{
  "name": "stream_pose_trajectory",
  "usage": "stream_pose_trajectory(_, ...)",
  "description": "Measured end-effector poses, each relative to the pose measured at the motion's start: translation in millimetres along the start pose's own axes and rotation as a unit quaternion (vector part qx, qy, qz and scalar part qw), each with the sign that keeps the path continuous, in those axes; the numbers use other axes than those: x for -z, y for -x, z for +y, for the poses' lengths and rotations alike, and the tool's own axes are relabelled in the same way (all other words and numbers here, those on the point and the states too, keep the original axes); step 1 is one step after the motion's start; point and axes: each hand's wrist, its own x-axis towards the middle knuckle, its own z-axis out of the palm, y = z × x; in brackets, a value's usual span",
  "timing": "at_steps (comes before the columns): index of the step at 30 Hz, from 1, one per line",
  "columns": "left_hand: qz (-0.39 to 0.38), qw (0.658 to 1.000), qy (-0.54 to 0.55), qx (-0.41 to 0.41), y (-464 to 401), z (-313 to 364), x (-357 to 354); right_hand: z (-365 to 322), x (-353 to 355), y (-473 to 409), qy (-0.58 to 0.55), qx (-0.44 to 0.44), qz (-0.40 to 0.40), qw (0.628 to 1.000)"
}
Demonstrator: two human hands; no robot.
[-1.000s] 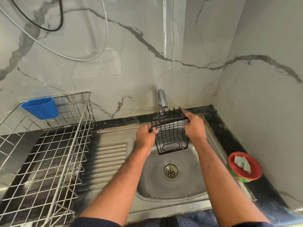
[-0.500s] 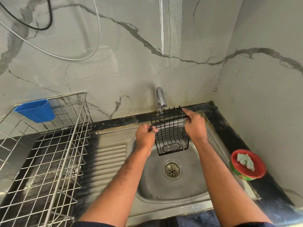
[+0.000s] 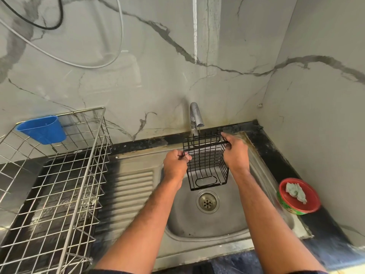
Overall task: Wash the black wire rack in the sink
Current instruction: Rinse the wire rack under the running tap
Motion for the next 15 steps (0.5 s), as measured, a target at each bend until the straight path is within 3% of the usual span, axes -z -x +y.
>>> stream_pose_trajectory(5, 0.004, 1.000, 0.001, 0.000, 2, 1, 3, 3, -4, -4, -0.059, -0.022, 0.001, 0.998)
stream_pose_trajectory(15, 0.027, 1.000, -0.003, -0.012, -5, 10, 4, 1, -12, -28, 0.061, 0.051, -0.042, 0.996)
